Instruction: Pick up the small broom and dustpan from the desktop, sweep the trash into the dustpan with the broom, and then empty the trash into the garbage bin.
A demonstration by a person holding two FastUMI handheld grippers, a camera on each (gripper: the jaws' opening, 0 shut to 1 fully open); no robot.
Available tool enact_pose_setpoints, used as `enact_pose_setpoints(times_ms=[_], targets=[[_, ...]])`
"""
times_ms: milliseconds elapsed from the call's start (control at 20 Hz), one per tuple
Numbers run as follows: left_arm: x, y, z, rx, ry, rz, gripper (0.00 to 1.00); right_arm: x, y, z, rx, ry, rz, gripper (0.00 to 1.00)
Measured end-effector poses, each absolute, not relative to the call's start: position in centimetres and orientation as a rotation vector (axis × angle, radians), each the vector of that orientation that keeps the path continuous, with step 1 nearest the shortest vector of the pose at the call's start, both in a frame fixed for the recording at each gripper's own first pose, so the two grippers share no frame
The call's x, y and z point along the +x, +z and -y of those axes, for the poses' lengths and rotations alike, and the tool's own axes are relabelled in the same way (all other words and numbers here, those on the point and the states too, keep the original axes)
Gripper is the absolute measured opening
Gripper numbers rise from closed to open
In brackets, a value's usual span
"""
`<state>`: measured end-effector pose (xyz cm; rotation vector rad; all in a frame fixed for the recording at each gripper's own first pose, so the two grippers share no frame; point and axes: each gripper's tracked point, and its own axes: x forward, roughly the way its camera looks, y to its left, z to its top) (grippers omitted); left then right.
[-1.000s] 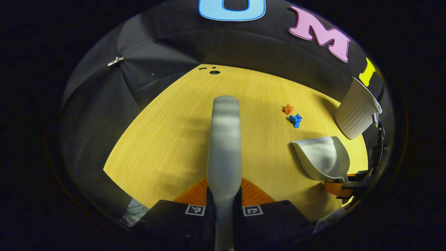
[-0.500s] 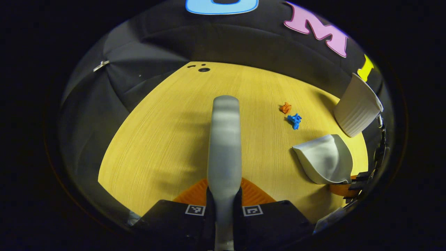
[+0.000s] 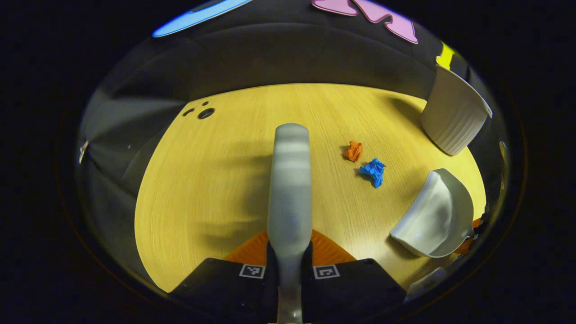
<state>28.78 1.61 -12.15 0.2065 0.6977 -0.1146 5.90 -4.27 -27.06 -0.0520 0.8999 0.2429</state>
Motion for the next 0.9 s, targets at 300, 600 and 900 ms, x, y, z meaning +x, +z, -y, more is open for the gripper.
enact_pose_setpoints(times_ms=[300,600,900], targets=[[34.7,-12.2,1.0,0.472,-0.239,-0.716,0.25,5.7,-27.0,4.5,-0.046,0.256,-0.904,0.34],[34.8,-12.8,4.6,0.604,-0.376,-0.733,0.25,5.7,-27.3,5.0,-0.081,0.277,-0.905,0.34],[30.3,-14.8,9.5,0.630,-0.551,-0.774,0.25,5.7,-27.3,5.3,-0.101,0.294,-0.901,0.39]])
